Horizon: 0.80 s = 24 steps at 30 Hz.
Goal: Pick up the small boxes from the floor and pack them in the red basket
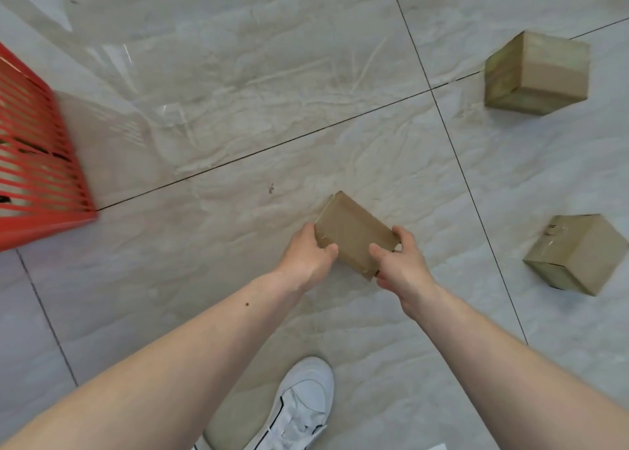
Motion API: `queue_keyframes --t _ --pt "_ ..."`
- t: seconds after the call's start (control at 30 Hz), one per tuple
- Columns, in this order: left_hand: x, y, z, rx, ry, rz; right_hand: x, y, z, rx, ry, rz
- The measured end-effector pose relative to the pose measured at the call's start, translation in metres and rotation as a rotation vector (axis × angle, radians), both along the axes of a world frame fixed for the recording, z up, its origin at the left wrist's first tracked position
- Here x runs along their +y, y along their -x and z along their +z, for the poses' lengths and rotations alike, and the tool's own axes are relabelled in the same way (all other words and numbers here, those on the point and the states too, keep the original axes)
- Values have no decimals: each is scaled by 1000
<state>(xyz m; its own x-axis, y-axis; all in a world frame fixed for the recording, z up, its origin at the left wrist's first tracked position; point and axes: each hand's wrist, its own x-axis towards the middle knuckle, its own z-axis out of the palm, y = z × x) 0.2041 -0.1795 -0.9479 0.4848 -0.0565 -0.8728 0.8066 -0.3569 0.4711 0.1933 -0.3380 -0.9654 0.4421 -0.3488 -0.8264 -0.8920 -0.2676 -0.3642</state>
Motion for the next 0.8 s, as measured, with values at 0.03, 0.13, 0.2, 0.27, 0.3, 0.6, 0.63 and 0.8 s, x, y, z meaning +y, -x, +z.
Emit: queue_keyframes --t 0.03,0.13,0.2,0.27,0.3,0.6,0.63,0.8 --pt "1 0 5 -18 -3 12 2 0 3 -15 9 -25" --pt "9 -4 36 -94 -22 52 12 -4 30 -53 0 -66" --pt "18 -9 65 -160 -37 83 24 -9 58 -69 -39 -110" --pt "30 -16 97 -217 -33 119 39 -16 92 -84 -62 -121" --pt "37 -19 114 -237 -32 139 46 -21 110 -94 -74 -117" --pt "119 -27 252 -397 -95 260 131 -53 252 -163 -223 63" --pt "130 -26 265 -407 -99 282 144 -56 265 -151 -254 101" --pt "197 -13 308 -410 -136 367 216 -61 311 -110 -354 335"
